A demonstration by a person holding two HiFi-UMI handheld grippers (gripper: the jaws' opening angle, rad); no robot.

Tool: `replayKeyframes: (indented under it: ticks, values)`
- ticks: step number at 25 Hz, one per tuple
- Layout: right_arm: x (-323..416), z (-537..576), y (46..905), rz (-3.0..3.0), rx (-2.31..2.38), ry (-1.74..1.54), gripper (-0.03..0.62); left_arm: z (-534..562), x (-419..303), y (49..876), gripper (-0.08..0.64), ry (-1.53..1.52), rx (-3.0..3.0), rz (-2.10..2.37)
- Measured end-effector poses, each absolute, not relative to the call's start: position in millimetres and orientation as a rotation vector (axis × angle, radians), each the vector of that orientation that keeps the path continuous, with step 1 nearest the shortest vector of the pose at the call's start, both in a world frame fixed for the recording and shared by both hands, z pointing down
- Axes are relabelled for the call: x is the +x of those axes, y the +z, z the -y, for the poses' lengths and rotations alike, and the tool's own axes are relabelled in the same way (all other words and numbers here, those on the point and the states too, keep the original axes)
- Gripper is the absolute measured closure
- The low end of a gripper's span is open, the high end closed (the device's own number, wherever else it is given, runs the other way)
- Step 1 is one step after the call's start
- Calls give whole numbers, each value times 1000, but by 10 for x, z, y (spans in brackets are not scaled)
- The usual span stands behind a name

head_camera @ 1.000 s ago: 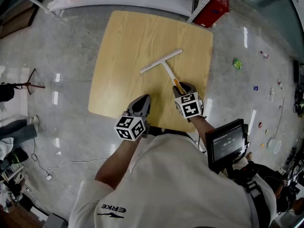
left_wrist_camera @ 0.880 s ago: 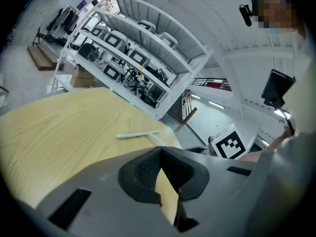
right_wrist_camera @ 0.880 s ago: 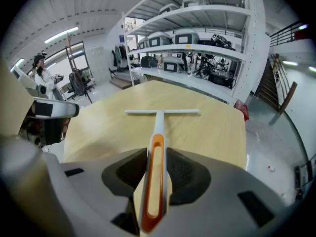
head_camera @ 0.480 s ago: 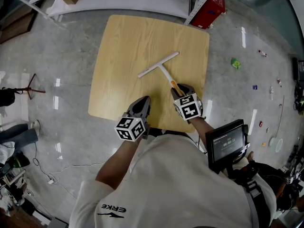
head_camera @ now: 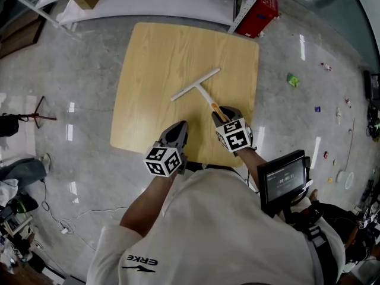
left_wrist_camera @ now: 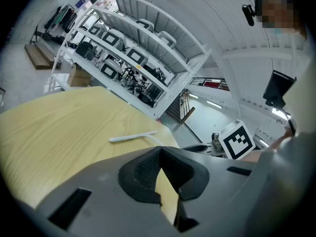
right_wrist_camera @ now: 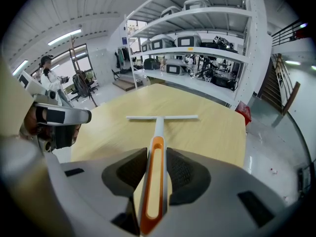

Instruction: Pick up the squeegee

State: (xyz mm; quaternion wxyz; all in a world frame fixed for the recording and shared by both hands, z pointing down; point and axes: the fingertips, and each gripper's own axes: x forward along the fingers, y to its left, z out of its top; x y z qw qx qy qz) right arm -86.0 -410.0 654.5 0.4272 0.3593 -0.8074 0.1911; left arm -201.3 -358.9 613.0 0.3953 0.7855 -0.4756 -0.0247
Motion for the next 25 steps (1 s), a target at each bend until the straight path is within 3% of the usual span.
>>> replayKeyframes:
  ticks: [25]
  values:
    - [-695, 3884, 6943, 1836, 733, 465, 469, 3627, -1916, 6254, 555, -33, 1991, 1148]
